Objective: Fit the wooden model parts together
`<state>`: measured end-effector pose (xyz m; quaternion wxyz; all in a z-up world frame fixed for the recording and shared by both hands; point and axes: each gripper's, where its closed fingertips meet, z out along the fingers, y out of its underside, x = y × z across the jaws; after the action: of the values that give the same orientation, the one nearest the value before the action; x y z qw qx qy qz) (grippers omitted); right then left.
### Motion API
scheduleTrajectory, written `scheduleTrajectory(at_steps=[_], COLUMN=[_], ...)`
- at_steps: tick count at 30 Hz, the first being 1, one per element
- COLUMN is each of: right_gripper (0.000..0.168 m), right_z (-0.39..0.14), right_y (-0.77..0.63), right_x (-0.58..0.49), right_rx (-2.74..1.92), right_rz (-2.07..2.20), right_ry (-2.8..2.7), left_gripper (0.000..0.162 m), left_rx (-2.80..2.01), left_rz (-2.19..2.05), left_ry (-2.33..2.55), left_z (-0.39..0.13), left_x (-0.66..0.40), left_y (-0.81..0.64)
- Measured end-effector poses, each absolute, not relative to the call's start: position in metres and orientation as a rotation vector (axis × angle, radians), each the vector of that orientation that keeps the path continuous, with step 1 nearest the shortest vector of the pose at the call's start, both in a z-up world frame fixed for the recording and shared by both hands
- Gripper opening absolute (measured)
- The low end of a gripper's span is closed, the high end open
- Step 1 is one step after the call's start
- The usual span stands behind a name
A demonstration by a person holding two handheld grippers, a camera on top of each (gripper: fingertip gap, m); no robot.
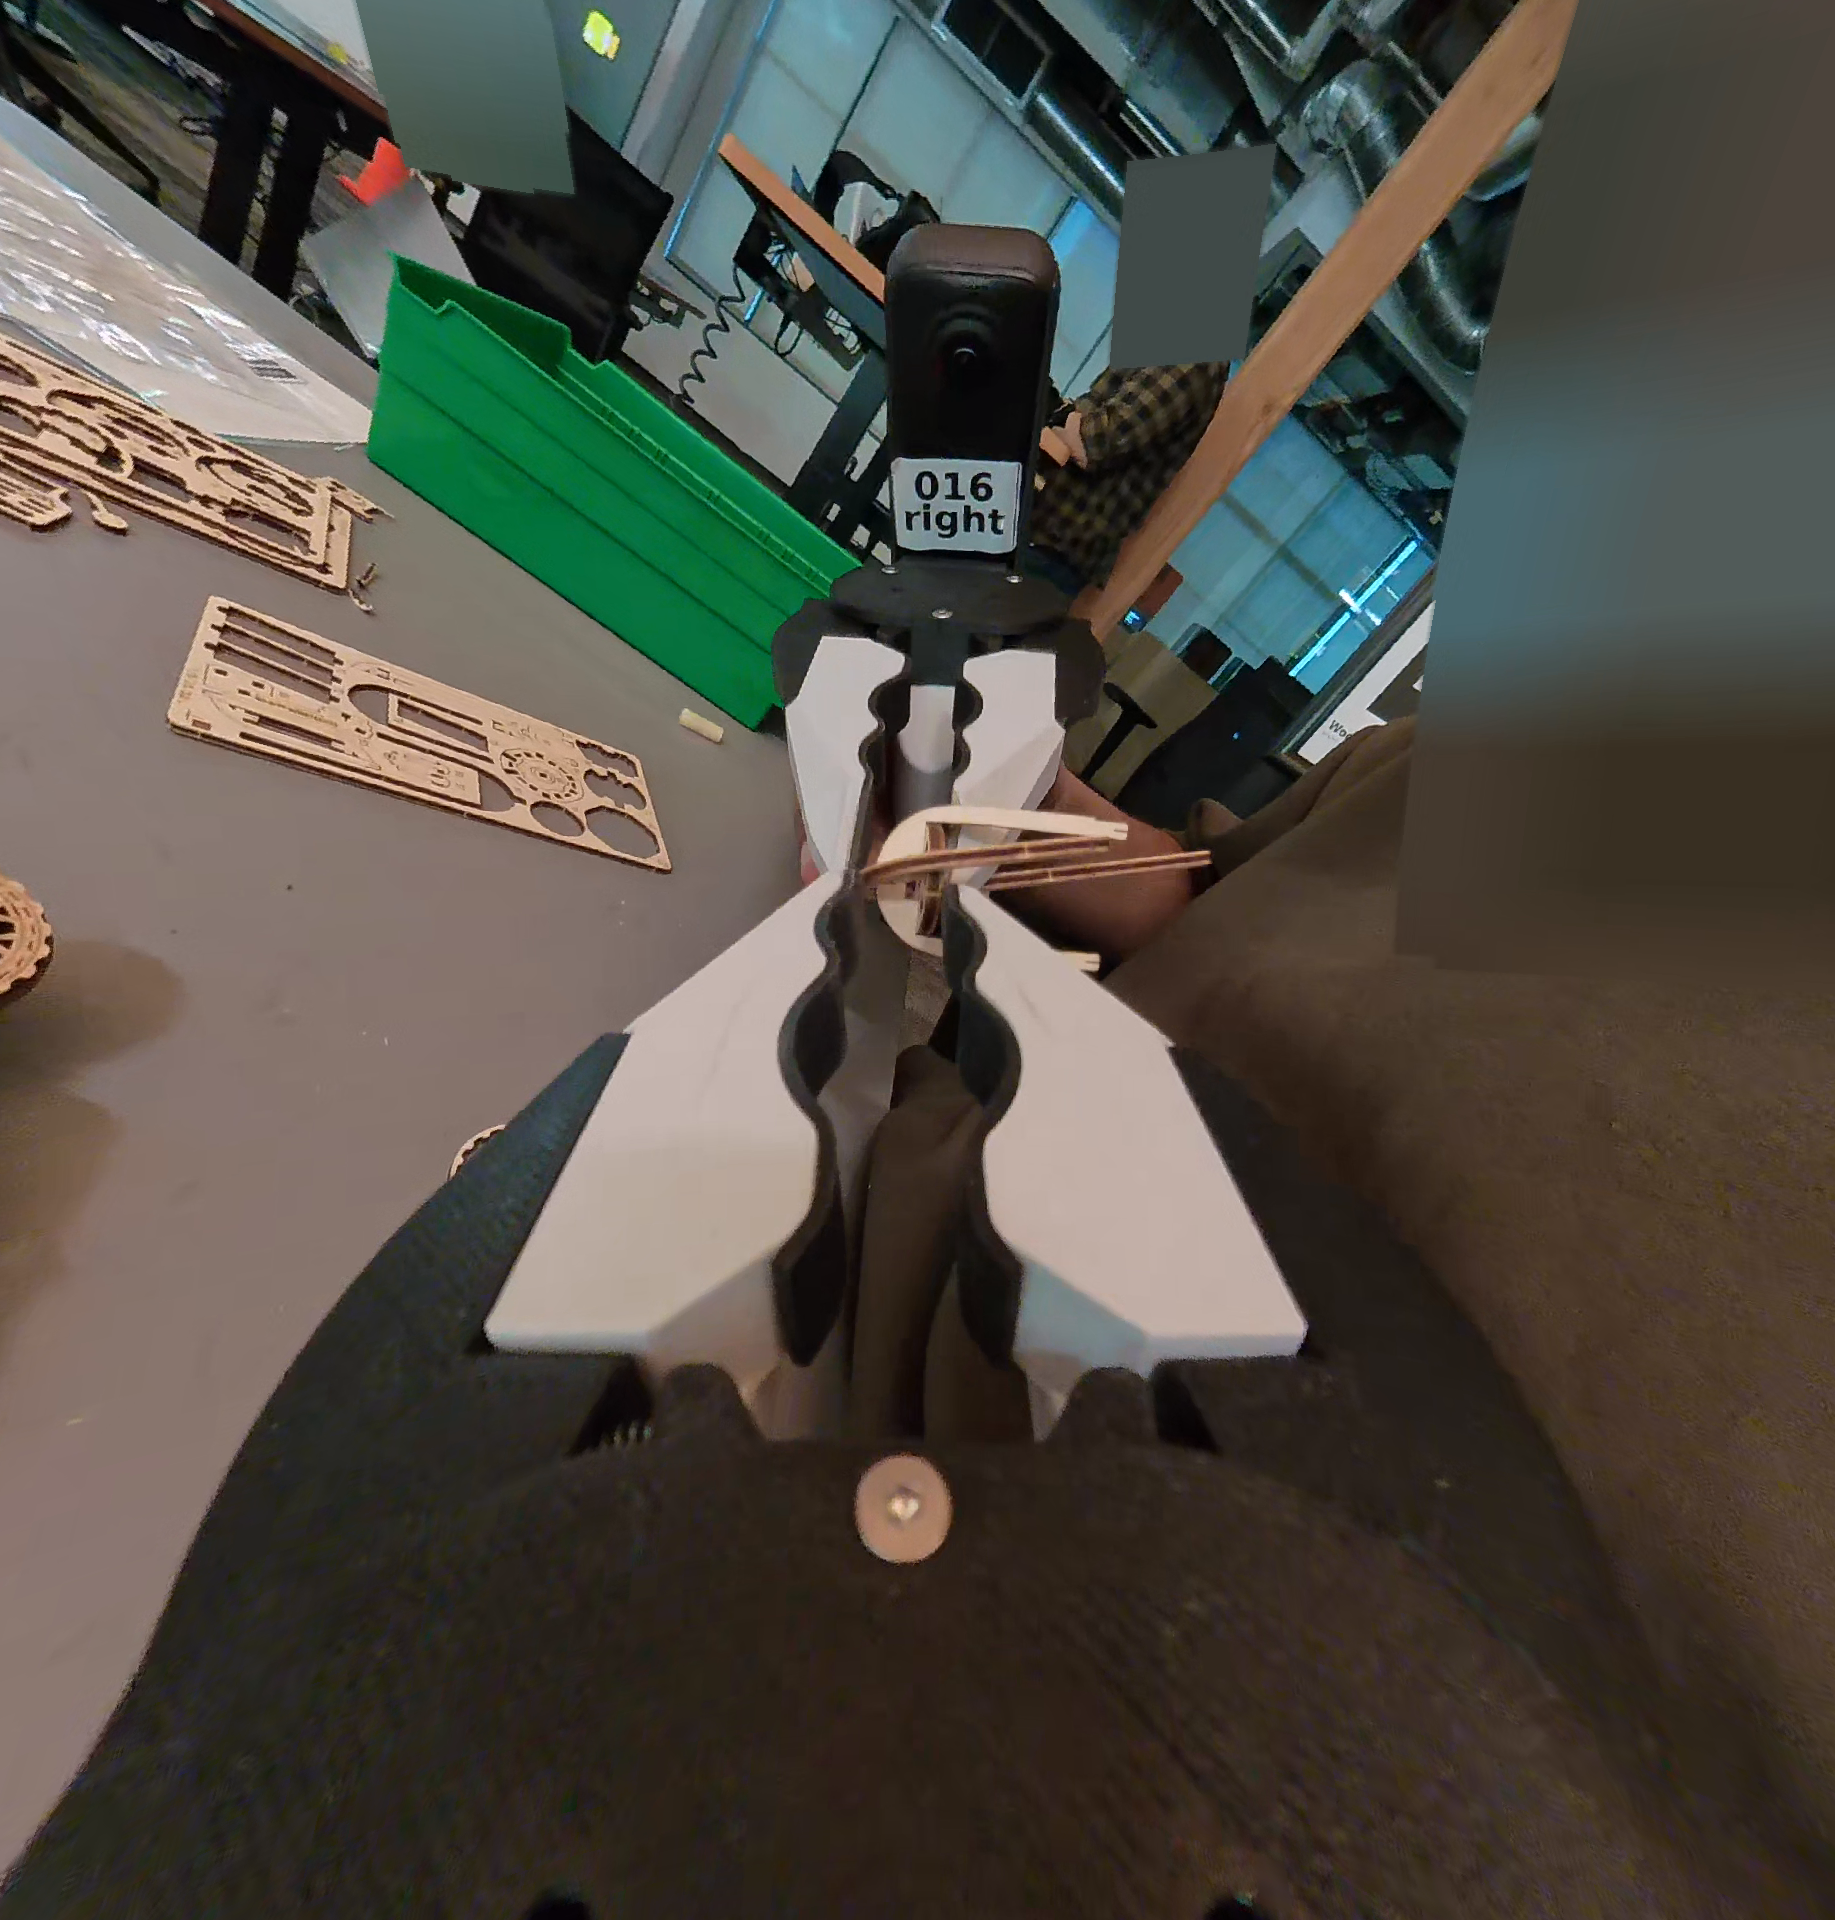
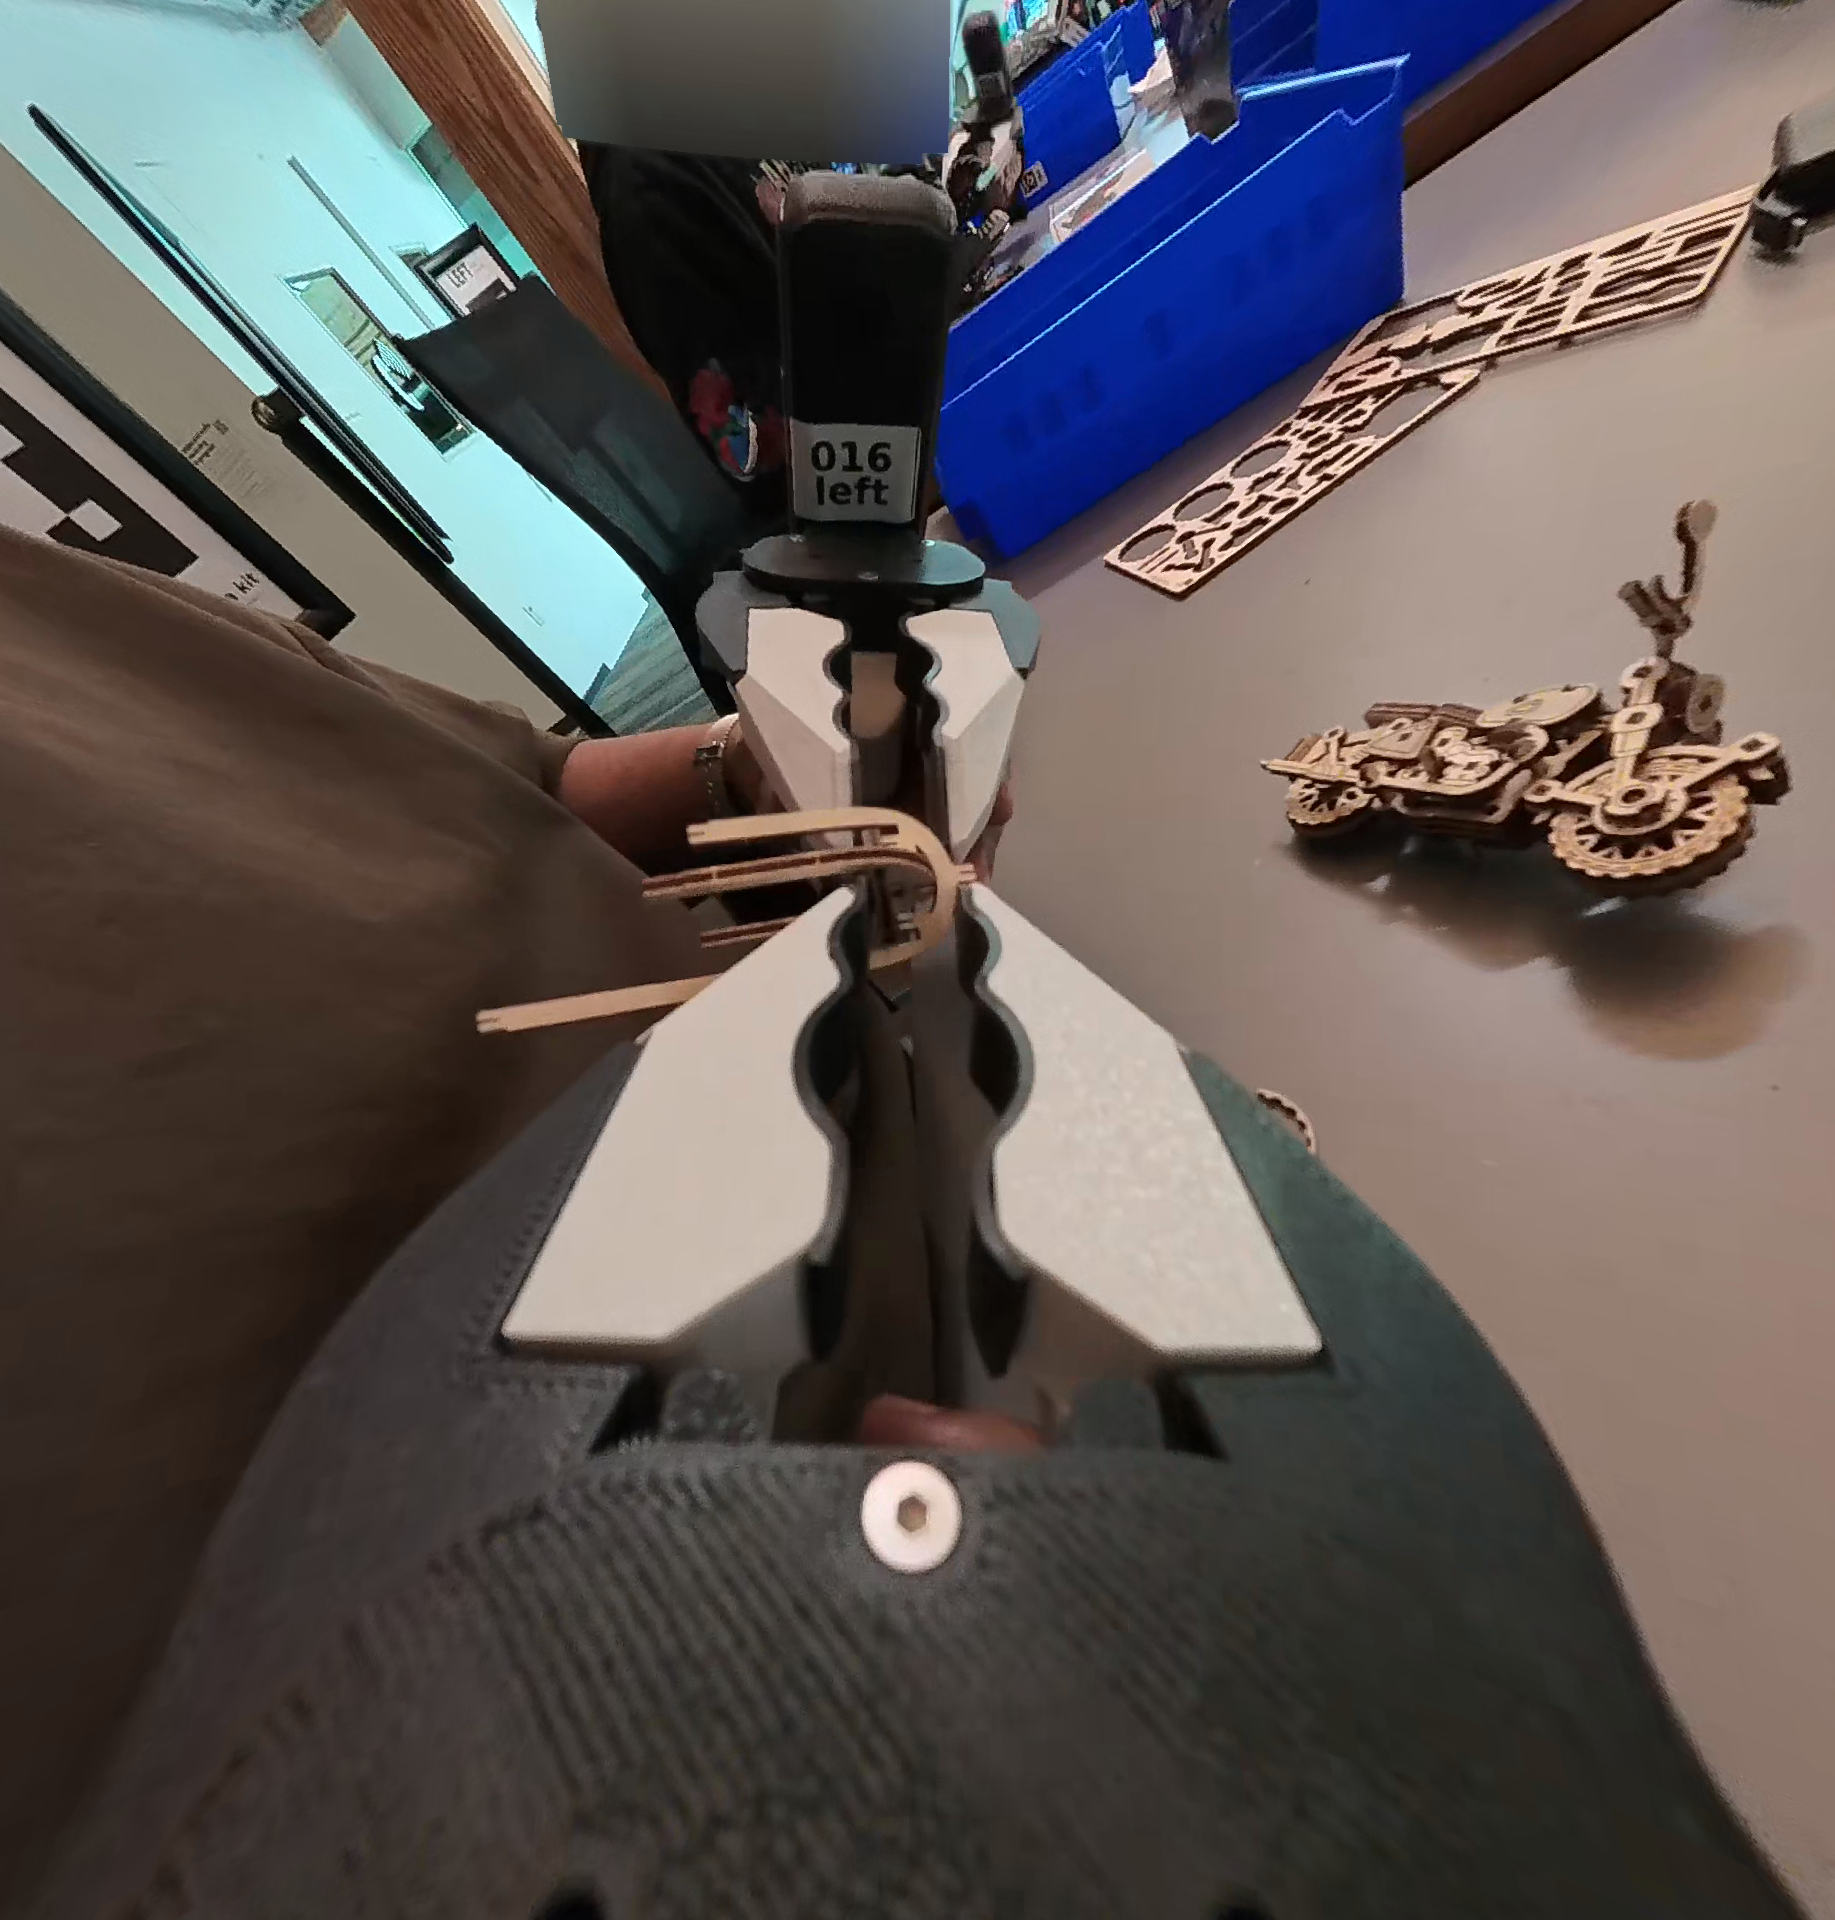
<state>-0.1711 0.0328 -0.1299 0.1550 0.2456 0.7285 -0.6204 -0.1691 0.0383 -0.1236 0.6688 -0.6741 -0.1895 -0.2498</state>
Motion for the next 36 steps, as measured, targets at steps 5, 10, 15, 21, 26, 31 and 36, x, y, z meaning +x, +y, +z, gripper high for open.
scheduleTrajectory(at_steps=[5, 10, 15, 21, 26, 31, 36], right_gripper=[0.014, 0.014, 0.014, 0.014, 0.014, 0.013, 0.013], right_z=[-0.129, -0.128, -0.131, -0.128, -0.126, -0.127, -0.127], right_y=[0.034, 0.034, 0.033, 0.034, 0.034, 0.034, 0.034], right_x=[-0.171, -0.169, -0.165, -0.165, -0.165, -0.167, -0.167], right_rx=[0.706, 0.693, 0.667, 0.671, 0.683, 0.692, 0.696], right_rz=[-1.779, -1.772, -1.748, -1.754, -1.757, -1.759, -1.767], right_ry=[2.064, 2.063, 2.096, 2.064, 2.017, 2.011, 2.014], left_gripper=[0.011, 0.022, 0.030, 0.021, 0.014, 0.013, 0.012], left_rx=[-1.525, -1.502, -1.524, -1.543, -1.537, -1.540, -1.536], left_rz=[-0.544, -0.503, -0.421, -0.359, -0.343, -0.332, -0.331], left_ry=[-0.411, -0.376, -0.298, -0.250, -0.263, -0.269, -0.277], left_z=[-0.123, -0.117, -0.114, -0.114, -0.114, -0.115, -0.115], left_x=[-0.168, -0.167, -0.161, -0.157, -0.161, -0.162, -0.163], left_y=[0.039, 0.037, 0.037, 0.039, 0.037, 0.038, 0.037])
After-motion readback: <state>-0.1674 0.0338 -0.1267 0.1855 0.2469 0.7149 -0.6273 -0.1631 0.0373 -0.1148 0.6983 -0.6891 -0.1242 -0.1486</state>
